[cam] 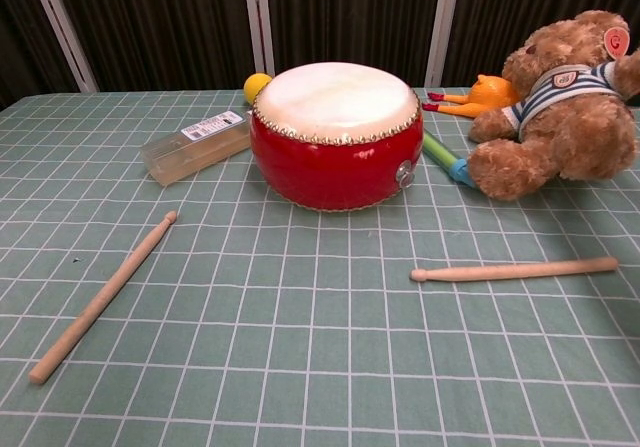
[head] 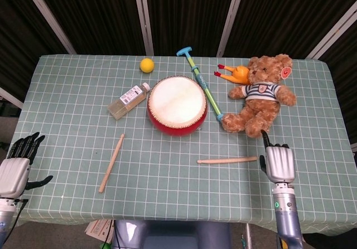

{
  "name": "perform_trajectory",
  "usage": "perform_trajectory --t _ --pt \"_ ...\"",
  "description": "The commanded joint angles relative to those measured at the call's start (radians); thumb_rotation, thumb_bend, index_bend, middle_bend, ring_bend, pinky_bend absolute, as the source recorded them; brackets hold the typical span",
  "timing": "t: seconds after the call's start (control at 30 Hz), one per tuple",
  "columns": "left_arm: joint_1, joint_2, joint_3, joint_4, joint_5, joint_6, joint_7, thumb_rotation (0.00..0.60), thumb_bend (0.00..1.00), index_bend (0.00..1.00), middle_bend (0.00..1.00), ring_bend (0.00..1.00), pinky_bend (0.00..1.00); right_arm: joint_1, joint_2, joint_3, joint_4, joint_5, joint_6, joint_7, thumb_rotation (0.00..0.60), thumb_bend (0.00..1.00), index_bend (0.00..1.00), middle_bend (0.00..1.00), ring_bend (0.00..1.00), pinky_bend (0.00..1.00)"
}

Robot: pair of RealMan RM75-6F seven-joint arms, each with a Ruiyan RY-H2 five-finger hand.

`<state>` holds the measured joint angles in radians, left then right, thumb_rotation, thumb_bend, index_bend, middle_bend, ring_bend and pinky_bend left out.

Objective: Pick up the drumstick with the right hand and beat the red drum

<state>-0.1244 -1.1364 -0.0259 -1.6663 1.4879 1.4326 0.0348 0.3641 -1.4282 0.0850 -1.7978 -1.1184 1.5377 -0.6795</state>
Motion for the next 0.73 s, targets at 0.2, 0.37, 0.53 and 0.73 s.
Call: perform_trajectory --t 0.2,0.37,0.53,0.73 --pt "0.000 -0.005 0.003 0.012 0.016 0.009 0.017 0.600 0.00 0.00 0.00 0.00 0.00 -0.105 0.216 -0.087 -0.037 -0.214 0.052 0.285 0.600 0.17 0.00 0.01 0.00 0.02" --pt "0.000 -0.002 0.008 0.018 0.019 0.008 0.054 0.600 0.00 0.00 0.00 0.00 0.00 -0.164 0.276 -0.157 0.012 -0.328 0.085 0.394 0.600 0.09 0.00 0.00 0.00 0.00" --pt "0.002 -0.006 0.006 0.028 0.032 0.024 0.066 0.600 0.00 0.00 0.00 0.00 0.00 -0.201 0.255 -0.166 0.141 -0.463 0.179 0.451 0.600 0.09 0.00 0.00 0.00 0.00" --pt "0.003 -0.015 0.004 0.042 0.045 0.037 0.064 0.600 0.00 0.00 0.00 0.00 0.00 -0.214 0.216 -0.150 0.202 -0.479 0.180 0.476 0.600 0.09 0.00 0.00 0.00 0.00"
